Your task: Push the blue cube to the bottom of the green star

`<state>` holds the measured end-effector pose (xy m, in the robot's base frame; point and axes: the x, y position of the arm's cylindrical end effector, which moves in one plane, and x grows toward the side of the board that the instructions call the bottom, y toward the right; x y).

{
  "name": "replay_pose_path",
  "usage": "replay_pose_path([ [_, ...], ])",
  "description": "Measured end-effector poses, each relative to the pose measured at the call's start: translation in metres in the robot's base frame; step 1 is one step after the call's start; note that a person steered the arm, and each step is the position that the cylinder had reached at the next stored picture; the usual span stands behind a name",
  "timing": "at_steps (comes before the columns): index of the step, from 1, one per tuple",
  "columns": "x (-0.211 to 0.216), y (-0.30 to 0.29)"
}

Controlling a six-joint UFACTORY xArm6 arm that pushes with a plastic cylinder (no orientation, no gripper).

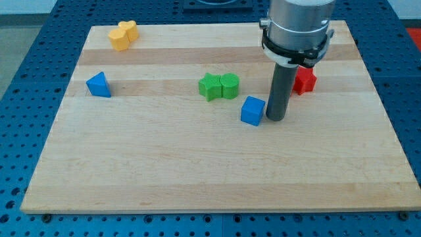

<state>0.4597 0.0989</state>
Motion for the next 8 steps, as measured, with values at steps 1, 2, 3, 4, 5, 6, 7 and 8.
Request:
replay_pose_path([
  [1,-0.001,-0.002],
  [2,-0.002,-0.012],
  [3,-0.002,-0.026],
  [4,-0.002,-0.045],
  [5,-0.004,-0.053],
  [6,-0.011,-0.053],
  [7,-0.013,-0.058],
  [8,-0.013,-0.072],
])
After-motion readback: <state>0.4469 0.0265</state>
